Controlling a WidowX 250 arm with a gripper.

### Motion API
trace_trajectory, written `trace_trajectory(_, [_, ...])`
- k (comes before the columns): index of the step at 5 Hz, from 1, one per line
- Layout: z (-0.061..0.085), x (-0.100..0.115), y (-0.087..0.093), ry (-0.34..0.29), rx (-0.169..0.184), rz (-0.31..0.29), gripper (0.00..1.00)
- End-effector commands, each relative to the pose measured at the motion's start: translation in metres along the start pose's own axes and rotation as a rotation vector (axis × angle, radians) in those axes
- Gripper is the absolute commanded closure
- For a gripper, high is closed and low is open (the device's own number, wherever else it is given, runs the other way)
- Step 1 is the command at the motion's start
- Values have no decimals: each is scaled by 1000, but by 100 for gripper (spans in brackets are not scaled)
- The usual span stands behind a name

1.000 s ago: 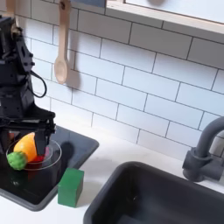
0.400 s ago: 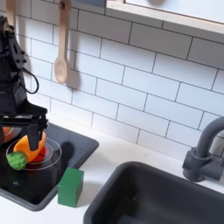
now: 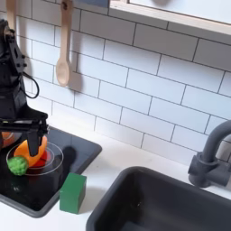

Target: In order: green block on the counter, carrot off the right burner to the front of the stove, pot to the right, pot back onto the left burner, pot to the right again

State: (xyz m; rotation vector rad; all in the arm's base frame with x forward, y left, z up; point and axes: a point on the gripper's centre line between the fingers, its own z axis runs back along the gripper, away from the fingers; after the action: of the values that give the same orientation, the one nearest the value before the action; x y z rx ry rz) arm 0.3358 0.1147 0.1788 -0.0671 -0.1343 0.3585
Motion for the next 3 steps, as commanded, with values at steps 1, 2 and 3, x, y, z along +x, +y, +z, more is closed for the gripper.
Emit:
trace_trajectory(1, [0,10,12,-31,111,13,0])
trace_trajectory(2, [-5,11,7,-23,126,3,0])
trace_trajectory(3, [-5,11,6,-21,98,13,0])
